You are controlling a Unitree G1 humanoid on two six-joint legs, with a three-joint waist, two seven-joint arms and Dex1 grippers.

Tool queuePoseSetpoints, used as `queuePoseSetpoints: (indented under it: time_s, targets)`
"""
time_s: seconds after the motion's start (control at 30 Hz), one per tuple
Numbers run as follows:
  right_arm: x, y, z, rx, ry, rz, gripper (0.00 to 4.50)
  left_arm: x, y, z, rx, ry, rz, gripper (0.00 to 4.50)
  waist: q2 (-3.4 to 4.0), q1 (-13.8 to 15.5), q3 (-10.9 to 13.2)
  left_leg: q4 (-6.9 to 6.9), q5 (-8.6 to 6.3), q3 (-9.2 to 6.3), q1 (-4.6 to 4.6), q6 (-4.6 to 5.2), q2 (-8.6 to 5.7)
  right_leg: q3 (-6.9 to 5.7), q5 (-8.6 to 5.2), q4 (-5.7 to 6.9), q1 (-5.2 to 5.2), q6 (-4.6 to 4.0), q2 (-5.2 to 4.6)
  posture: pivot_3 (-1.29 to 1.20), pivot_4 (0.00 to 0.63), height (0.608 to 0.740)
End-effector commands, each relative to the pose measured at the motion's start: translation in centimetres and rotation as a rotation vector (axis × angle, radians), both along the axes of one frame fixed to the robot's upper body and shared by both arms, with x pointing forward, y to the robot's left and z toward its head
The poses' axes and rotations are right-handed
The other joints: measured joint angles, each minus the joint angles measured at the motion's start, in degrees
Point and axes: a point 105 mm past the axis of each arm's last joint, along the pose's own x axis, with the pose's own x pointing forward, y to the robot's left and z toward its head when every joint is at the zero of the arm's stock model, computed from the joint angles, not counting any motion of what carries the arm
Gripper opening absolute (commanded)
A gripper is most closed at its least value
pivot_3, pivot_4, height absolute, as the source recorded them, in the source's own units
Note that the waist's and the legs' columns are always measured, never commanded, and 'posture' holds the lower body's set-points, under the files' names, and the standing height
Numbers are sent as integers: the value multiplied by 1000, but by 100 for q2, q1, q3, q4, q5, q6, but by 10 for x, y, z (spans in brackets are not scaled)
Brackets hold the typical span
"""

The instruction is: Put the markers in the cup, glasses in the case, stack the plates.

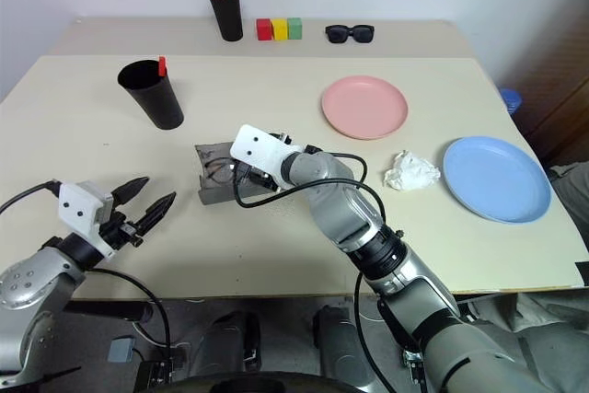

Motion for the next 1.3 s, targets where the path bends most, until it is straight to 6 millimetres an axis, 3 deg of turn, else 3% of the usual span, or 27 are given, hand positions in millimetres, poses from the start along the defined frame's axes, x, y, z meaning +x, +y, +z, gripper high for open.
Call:
queuePoseSetpoints:
  time_s: [0.03,0.23,0.33,0.47,0.6,0.77,0.87,1.07,1.3]
  targets:
    - [-5,1,20,55,-74,36,3345,2,-6,12,-33,-41,-16,2875,0,-2,0,0,0,0,-1,0,0,0,0,0,0,0,0,0,150,722]
    - [-12,-16,29,103,-111,79,3345,21,-5,18,-96,-38,-2,2875,-1,15,0,0,0,-2,-4,0,-1,-1,0,-4,-1,1,0,0,150,722]
    - [-16,-37,26,98,-127,91,3400,43,-9,25,-118,-25,-10,1974,-4,55,-1,2,0,-7,-5,0,-3,-4,0,-6,3,1,1,0,150,722]
    - [-18,-67,19,80,-146,85,3400,82,-17,33,-84,10,-6,13,-6,48,1,3,0,-8,-5,1,-6,-4,1,-10,8,3,1,0,150,722]
    - [-20,-101,15,118,-179,19,3400,124,-34,47,-112,70,-15,13,-9,50,2,3,0,-14,-6,1,-8,-5,9,-9,8,20,6,0,150,722]
    - [-38,-134,1,184,-163,-46,3400,161,-51,48,-101,226,-51,13,-9,38,3,1,0,-18,-8,1,-12,-5,9,-8,9,33,7,0,150,722]
    - [-45,-146,-9,212,-134,-100,3400,173,-55,34,-80,354,-62,13,-8,6,4,1,0,-20,-9,1,-12,-6,8,-7,9,34,10,0,150,722]
    - [-52,-146,-10,300,-125,-148,3400,170,-67,15,-52,536,-170,13,-6,11,6,0,0,-20,-9,1,-11,-4,7,-4,5,34,12,0,150,722]
    - [-54,-148,-13,323,-102,-157,3400,147,-70,16,-6,538,-323,13,-6,29,6,3,0,-21,-14,1,-12,-4,7,-4,6,34,9,0,150,722]
